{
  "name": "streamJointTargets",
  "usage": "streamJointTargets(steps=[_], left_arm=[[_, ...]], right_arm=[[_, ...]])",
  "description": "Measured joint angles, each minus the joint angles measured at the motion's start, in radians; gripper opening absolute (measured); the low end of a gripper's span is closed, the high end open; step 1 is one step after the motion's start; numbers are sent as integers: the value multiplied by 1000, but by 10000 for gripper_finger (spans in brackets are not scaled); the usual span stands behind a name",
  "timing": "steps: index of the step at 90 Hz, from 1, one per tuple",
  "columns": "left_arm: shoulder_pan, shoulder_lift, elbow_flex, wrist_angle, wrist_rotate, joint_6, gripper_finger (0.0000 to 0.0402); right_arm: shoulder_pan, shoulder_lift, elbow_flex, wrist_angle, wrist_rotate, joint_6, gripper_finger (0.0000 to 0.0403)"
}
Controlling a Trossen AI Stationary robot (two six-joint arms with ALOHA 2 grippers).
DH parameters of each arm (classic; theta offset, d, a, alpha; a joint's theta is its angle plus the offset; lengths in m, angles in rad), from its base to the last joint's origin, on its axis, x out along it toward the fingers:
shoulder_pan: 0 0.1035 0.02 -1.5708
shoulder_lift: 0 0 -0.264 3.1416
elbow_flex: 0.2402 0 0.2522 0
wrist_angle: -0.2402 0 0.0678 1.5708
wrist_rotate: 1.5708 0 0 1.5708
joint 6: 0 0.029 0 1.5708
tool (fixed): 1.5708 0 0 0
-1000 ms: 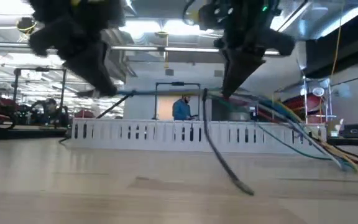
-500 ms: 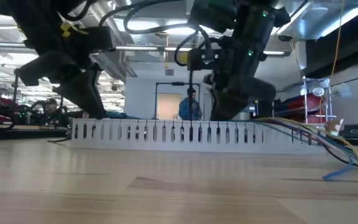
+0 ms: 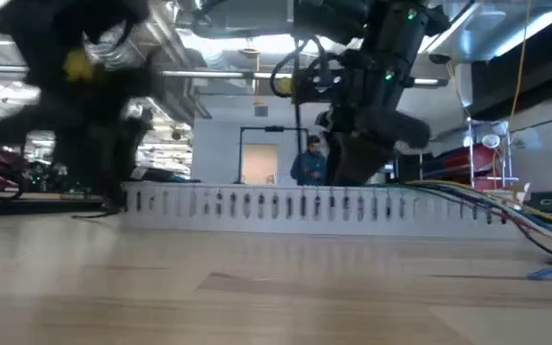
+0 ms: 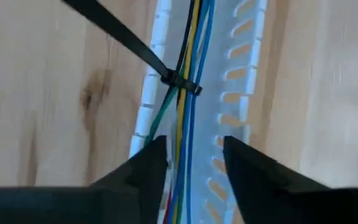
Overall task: Ziptie cables
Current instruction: Put the wrapped cables into the white cable duct
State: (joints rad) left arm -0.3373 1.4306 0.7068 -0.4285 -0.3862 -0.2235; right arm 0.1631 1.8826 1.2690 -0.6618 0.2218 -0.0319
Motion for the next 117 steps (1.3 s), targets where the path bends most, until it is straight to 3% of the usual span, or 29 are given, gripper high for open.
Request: streamJointTargets(steps=[8, 37, 59, 91, 117], left_arm=[[1, -21, 30, -75, -20, 21, 153], [28, -105, 59, -29, -72, 76, 156], [32, -99, 19, 49, 30, 53, 156], [-41, -36, 17, 46, 39, -122, 157], [-56, 107, 17, 67, -53, -247, 157]], right_arm=[[0, -41, 20, -35, 4, 0, 171], [-2, -125, 30, -35, 38, -1, 171], [-16, -84, 29, -18, 39, -6, 171], [-40, -82, 27, -18, 44, -29, 170], [-39, -82, 27, -13, 38, -30, 170]])
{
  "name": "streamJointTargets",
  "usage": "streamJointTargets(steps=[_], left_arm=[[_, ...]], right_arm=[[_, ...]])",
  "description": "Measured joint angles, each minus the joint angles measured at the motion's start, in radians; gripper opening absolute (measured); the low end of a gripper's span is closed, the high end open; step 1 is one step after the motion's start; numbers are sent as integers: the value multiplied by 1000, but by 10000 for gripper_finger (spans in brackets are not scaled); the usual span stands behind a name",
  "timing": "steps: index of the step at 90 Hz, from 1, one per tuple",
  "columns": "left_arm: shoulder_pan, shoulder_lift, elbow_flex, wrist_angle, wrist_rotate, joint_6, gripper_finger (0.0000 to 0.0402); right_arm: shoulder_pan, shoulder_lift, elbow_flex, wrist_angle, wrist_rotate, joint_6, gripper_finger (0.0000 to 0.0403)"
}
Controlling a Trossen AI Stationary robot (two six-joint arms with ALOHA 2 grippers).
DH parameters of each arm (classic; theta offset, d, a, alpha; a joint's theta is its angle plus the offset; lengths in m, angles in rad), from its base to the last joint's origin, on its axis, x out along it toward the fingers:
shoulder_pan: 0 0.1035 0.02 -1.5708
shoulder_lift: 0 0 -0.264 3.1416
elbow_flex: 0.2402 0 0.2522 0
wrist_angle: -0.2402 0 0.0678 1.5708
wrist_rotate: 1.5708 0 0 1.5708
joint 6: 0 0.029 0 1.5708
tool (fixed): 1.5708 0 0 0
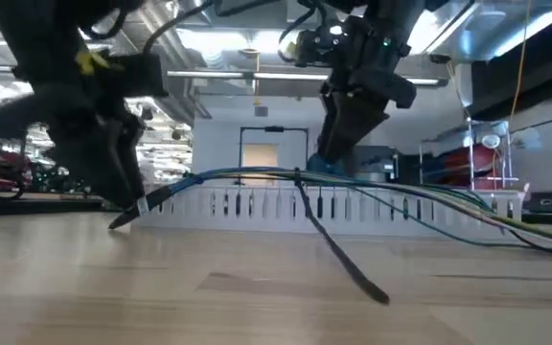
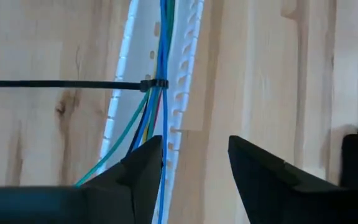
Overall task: Ziptie cables
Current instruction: Put the wrapped cables into the white cable duct
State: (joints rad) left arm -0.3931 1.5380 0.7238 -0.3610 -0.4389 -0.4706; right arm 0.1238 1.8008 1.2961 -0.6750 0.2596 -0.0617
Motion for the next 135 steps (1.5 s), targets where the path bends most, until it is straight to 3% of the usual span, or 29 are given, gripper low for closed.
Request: streamJointTargets(steps=[16, 33, 39, 61, 78, 94, 116, 135], left_arm=[[9, 47, 0, 15, -4, -2, 141], [10, 41, 1, 12, -4, 1, 31], [9, 27, 8, 0, -3, 2, 14], [38, -45, 116, -188, -29, 47, 11], [118, -60, 133, -329, -31, 199, 15], [169, -57, 133, -302, -31, 402, 16], [190, -57, 133, -267, 23, 487, 19], [195, -57, 133, -285, 28, 464, 81]], right_arm=[[0, 0, 0, 0, -1, 1, 170], [0, 0, 0, 1, -2, 2, 170], [0, 0, 0, 0, -2, 2, 170], [1, -5, 0, -46, -3, 4, 170], [1, -5, 0, -40, -19, 5, 170], [1, -5, 0, -33, -37, 5, 170], [1, -5, 0, -31, -42, 12, 170], [1, -5, 0, -31, -51, 12, 170]])
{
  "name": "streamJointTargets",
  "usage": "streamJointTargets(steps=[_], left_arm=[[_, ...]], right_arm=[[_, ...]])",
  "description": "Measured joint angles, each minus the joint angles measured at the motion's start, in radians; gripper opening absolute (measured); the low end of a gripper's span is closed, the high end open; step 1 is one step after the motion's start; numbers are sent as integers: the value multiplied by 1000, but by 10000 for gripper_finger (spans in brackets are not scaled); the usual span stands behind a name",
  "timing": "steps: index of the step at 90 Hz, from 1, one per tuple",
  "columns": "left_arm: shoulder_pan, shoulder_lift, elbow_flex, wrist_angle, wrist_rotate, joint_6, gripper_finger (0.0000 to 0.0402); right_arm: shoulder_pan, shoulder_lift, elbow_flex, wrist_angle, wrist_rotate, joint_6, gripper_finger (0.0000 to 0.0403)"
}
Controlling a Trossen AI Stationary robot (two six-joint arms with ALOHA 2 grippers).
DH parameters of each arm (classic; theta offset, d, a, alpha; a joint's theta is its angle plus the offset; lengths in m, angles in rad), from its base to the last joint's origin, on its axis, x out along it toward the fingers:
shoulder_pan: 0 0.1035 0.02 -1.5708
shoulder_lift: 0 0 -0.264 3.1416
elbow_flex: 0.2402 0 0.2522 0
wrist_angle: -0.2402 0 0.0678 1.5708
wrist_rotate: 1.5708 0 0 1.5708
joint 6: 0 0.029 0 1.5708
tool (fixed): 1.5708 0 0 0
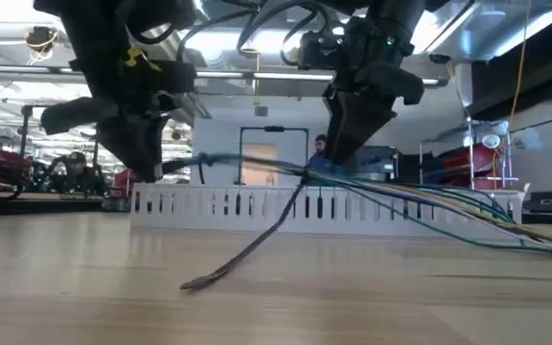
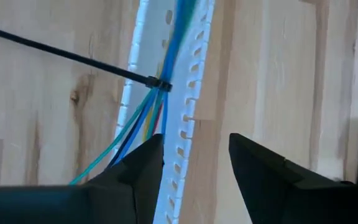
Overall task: Ziptie cables
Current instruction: Put the wrapped cables into the white cable duct
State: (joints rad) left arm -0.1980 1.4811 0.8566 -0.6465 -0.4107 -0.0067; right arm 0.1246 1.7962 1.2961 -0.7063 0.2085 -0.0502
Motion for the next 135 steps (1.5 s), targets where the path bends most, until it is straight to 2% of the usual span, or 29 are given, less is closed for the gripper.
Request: streamJointTargets(steps=[15, 30, 39, 52, 59, 72, 87, 94, 107, 121, 135], left_arm=[[12, 0, 1, -40, 0, 0, 143], [8, -4, 71, -73, -2, -6, 169], [10, -4, 73, 34, 8, 19, 171], [34, -4, 21, 251, 117, 42, 165], [48, -4, -12, 312, 128, 41, 161], [76, -3, -65, 416, 130, 37, 160], [97, -3, -103, 541, 130, 35, 160], [98, -3, -118, 595, 130, 34, 160], [107, -2, -145, 670, 131, 27, 159], [111, -2, -181, 754, 130, -15, 159], [110, -1, -205, 758, 130, -38, 159]], right_arm=[[0, 0, 0, 0, 0, 0, 170], [0, -7, 0, -2, -1, 1, 170], [0, -50, 0, -11, -30, 24, 170], [3, -140, -8, -69, -68, 105, 170], [27, -181, -47, -55, -69, 170, 170], [128, -207, -191, 127, -103, 285, 170], [239, -167, -354, 433, -132, 470, 170], [278, -131, -376, 518, -125, 541, 170], [311, -65, -366, 592, -112, 568, 170], [301, -1, -369, 538, -69, 627, 170], [302, 1, -339, 334, -8, 726, 170]])
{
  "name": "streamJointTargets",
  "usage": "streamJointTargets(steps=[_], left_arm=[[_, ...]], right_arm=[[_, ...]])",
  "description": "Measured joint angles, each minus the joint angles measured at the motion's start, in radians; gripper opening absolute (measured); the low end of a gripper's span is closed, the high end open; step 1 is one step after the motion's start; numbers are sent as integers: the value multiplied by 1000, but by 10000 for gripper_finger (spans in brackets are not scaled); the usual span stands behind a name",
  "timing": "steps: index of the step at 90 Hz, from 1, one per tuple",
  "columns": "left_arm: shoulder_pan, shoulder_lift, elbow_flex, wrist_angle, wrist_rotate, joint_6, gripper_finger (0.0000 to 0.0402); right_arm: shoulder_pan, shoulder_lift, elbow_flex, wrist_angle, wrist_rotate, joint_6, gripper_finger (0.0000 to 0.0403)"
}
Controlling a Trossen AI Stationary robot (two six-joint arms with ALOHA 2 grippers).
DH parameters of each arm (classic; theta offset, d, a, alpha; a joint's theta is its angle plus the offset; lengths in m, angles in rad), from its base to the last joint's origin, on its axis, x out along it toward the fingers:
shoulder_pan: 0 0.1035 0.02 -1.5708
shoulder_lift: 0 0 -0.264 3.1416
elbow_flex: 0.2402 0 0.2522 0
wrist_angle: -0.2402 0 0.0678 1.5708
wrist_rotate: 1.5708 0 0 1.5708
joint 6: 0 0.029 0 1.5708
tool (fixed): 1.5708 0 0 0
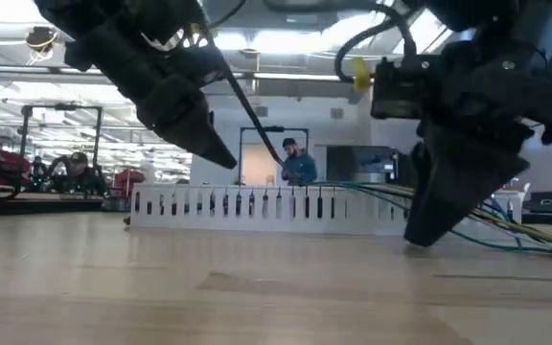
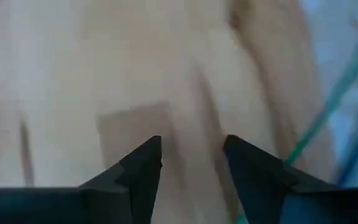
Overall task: Ziptie cables
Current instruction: Put the wrapped cables into the white cable duct
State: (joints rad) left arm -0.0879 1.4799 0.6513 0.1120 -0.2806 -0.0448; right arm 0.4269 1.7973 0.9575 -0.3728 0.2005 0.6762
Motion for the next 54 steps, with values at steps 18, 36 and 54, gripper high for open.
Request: streamJointTargets(steps=[18, 36, 54], left_arm=[[0, 1, -8, 7, -4, 0, 159], [0, 1, -8, 4, -4, 0, 159], [0, 1, -8, 5, -4, 4, 159]], right_arm=[[15, 0, 93, -324, 136, 31, 170], [14, 0, 193, -573, 240, 53, 170], [11, 0, 254, -734, 360, 22, 170]])
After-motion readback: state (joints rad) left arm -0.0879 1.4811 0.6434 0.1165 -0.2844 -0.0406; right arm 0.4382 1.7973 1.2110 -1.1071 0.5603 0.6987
